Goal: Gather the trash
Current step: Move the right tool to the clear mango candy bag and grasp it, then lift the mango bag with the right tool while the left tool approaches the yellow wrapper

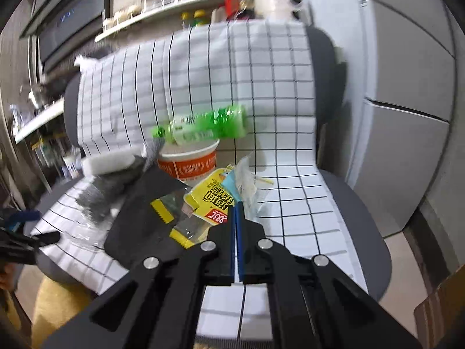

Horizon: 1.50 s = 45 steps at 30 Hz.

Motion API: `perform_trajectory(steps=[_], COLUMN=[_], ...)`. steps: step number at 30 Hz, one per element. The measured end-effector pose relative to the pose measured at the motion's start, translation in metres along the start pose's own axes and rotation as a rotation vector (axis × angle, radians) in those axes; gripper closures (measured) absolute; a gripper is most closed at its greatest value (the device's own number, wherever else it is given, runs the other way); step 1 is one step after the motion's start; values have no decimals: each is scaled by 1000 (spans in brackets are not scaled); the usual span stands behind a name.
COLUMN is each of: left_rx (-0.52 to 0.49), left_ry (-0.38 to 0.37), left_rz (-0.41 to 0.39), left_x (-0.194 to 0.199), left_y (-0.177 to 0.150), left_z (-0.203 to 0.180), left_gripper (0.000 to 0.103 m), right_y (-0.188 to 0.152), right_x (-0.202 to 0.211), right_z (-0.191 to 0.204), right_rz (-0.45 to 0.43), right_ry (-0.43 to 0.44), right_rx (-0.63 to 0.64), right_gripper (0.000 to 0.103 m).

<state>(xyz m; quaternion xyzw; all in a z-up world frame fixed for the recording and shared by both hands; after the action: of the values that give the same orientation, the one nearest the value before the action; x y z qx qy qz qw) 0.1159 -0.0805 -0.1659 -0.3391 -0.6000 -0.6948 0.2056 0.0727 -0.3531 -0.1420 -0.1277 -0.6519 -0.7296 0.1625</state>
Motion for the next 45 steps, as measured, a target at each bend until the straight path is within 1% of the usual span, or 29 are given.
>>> perform_trajectory(steps=[4,6,8,9,10,11,12,13,15,18,22,24,26,27,28,30,31,32,34,37,39,40,42,44,45], left_rx=[-33,-42,-47,-50,-54,-58,-62,-64,-64,-39,-6,-11,-16,-16,-15,-17,-20,-23,-27,-34,-45,-56,-79,-93,-98], left_ry=[-87,-120,-138,-144,-151,-151,-148,-138,-118,-94,-83,-83,-76,-75,-76,-74,-71,-69,-68,-73,-77,-83,-99,-108,-115], left_rz=[-13,-19,-28,-36,-46,-54,-61,-70,-77,-81,-66,-63,-65,-66,-67,-71,-72,-73,-76,-83,-97,-110,-132,-141,-142], left_x=[0,-2,-2,-2,0,2,2,2,1,-2,-9,-10,-10,-10,-9,-8,-9,-8,-7,-4,0,2,6,7,8], left_y=[3,8,12,14,16,18,19,20,21,21,17,14,12,11,10,9,9,8,7,7,8,10,13,16,17], left_z=[-41,-62,-78,-84,-90,-94,-96,-97,-94,-85,-77,-77,-76,-75,-75,-73,-73,-73,-73,-76,-80,-83,-91,-99,-104], left_gripper=[8,8,8,8,8,8,7,7,7,7,7,7,7,7,7,7,7,7,7,7,7,7,7,7,7], right_y=[-4,-12,-21,-28,-34,-38,-44,-50,-61,-74,-92,-91,-89,-89,-90,-90,-90,-87,-77,-55,-41,-33,-20,-14,-15], right_x=[21,17,11,3,0,-1,-6,-9,-20,-37,-69,-75,-77,-78,-78,-75,-72,-69,-57,-33,-18,-7,14,24,28], right_z=[0,3,1,2,3,6,13,18,27,32,32,31,26,23,21,18,16,16,13,4,-7,-15,-30,-38,-45], right_rz=[-42,-1,12,47,64,68,77,92,121,157,226,208,210,217,223,225,219,205,160,93,53,21,-45,-73,-74], right_ry=[18,31,19,35,35,41,74,86,73,60,-13,-31,-50,-66,-66,-61,-67,-71,-70,-36,17,64,141,199,194], right_rx=[-39,-28,2,23,38,52,86,117,191,247,344,362,351,343,335,313,306,300,268,158,37,-50,-177,-251,-278], right_gripper=[102,102,101,100,88,61,50,43,43,43,43,40,39,42,55,61,75,78,82,85,86,86,87,88,88])
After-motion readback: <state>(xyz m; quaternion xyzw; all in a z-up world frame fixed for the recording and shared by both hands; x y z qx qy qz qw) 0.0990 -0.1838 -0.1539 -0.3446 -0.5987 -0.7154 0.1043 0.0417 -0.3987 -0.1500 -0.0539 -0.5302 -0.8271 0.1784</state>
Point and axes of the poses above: each gripper's, at about its wrist camera, not at the fingertips, and x roughly against the way its jaws point, z to its left, y to its top, the point moved 7 cm from there along -x, roughly the way its jaws point, and after that the axes turned 7 degrees about -z, right-handed, at the moved point
